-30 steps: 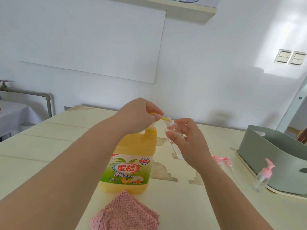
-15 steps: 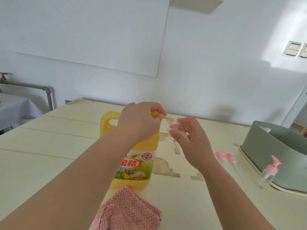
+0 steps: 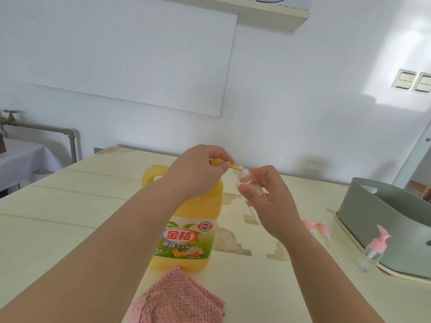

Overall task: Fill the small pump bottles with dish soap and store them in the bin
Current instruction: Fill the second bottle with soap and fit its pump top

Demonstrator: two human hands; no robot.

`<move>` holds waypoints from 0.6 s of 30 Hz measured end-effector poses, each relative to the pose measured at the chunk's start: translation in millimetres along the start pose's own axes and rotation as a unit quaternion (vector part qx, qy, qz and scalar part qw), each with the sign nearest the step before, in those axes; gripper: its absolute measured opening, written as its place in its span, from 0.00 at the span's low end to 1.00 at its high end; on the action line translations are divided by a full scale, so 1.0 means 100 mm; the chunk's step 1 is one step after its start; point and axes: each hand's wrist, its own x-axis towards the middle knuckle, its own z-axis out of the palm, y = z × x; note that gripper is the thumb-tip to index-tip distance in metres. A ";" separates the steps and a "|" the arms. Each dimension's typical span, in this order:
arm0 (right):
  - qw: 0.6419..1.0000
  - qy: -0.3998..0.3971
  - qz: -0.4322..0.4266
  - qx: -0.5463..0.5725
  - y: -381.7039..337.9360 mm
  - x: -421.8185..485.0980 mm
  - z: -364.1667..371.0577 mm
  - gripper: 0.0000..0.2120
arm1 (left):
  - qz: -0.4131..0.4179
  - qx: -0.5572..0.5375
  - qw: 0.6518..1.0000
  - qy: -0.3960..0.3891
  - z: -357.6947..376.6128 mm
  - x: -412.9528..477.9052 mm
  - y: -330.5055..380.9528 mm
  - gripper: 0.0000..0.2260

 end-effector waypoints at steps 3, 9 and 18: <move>1.000 0.005 -0.001 0.001 0.03 0.01 0.00 0.10 | -0.009 0.007 1.000 0.015 0.05 -0.03 0.00 0.07; 1.000 0.014 0.002 -0.002 0.11 0.00 0.04 0.12 | -0.007 0.069 0.996 0.054 0.16 -0.05 -0.04 0.07; 1.000 0.009 0.010 0.002 0.12 -0.02 0.05 0.12 | 0.016 0.105 0.990 0.090 0.21 -0.13 -0.04 0.08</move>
